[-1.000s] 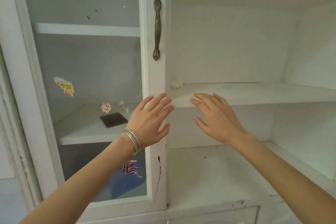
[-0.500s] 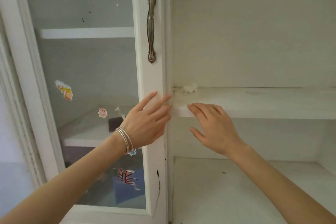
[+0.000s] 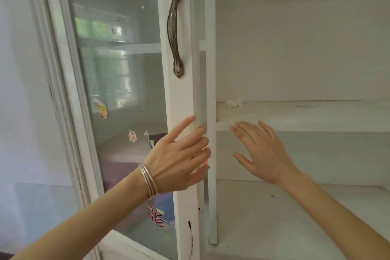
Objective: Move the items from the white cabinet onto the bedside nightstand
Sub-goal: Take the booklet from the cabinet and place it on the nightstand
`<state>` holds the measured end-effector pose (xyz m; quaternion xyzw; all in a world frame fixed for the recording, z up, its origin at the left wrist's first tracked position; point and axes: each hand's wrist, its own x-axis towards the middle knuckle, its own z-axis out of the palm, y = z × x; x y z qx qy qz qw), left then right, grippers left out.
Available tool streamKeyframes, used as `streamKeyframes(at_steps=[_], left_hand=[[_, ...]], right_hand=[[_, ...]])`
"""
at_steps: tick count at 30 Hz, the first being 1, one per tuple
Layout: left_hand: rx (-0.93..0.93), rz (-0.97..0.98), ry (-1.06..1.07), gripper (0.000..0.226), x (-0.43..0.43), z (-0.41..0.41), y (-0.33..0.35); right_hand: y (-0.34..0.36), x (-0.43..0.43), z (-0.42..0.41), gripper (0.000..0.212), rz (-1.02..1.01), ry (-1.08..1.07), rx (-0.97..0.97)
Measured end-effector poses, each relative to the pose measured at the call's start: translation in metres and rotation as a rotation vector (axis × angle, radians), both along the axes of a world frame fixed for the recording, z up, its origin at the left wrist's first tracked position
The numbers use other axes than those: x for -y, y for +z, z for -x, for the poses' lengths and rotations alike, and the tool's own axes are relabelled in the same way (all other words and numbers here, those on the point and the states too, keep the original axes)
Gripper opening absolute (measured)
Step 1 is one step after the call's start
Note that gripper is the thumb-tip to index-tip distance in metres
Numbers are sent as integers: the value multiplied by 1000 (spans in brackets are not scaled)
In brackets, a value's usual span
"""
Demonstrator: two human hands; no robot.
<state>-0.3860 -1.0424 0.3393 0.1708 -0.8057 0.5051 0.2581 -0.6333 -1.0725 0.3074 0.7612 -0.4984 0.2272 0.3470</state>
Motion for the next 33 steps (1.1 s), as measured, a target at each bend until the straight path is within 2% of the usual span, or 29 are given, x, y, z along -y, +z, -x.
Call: streamKeyframes(at_steps=[11,18,26,33], left_hand=[[3,4,59,23,-115,-96,-8],[-64,-16,79,17,-175,-183,-13],[-250,-118,234,23,-215,-273,-24],[-291,-178,494,38,-219,-340,-37]], right_hand=[[-6,-110,-92,54,33,85,16],[-11,-184,-161,53,23,132,57],[-2,-222,-224,53,24,164,14],[8,-228,-266,54,52,234,-19]])
